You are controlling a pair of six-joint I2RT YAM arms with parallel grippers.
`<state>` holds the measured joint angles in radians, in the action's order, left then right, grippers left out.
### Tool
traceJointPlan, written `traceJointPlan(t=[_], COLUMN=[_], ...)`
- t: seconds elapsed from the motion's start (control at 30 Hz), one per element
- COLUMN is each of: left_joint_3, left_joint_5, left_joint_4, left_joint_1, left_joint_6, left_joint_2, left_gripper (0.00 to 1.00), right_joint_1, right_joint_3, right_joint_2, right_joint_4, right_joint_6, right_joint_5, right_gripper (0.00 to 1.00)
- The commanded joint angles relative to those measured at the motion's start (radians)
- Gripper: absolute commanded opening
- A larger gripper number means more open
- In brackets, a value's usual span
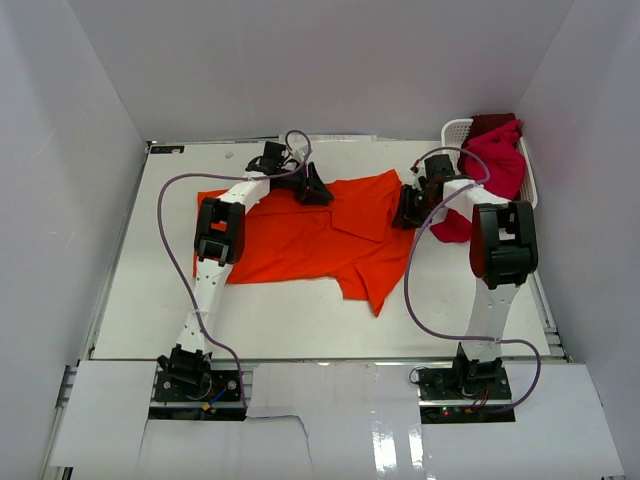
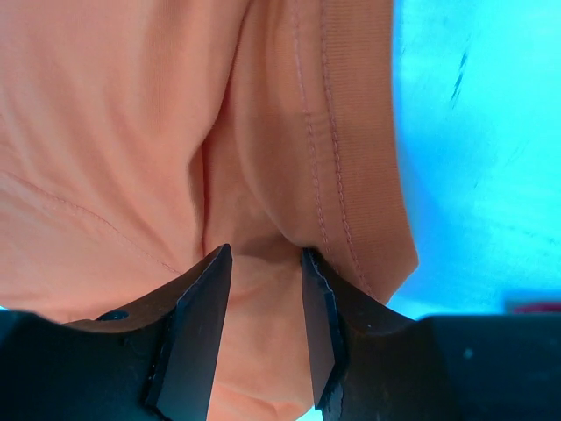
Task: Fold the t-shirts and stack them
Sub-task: Fold the flattened tshirt in 1/3 of the way
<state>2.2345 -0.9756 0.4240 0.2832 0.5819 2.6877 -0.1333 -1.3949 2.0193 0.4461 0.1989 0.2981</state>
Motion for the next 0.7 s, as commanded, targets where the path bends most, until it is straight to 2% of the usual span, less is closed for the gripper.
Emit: traceJointPlan(t=[0.0, 0.23, 0.47, 0.67], left_joint_3=[0.019, 0.048, 0.119, 0.114], left_joint_5=[0.055, 0.052, 0.000, -0.023], left_joint_4=[-0.005, -0.048, -0.194, -0.329], left_joint_1=[-0.012, -0.047, -0.082, -0.099], left_joint_6=[-0.013, 0.019, 0.140, 0.234], left_joint_2=[0.034, 0.073, 0.133, 0.133], left_gripper=[0.51, 0.51, 0.52, 0.52], right_joint_1=[0.017, 0.034, 0.034, 0.034], right_joint_3=[-0.044, -0.130, -0.116, -0.109], right_joint_2=[0.062, 0.130, 0.136, 0.111], right_joint_4=[-0.003, 0.003, 0.002, -0.023], right_joint_6=[-0.024, -0.019, -0.012, -0.018], right_joint_5=[-0.020, -0.008, 0.010, 0.033], right_gripper=[0.45, 0.45, 0.46, 0.46])
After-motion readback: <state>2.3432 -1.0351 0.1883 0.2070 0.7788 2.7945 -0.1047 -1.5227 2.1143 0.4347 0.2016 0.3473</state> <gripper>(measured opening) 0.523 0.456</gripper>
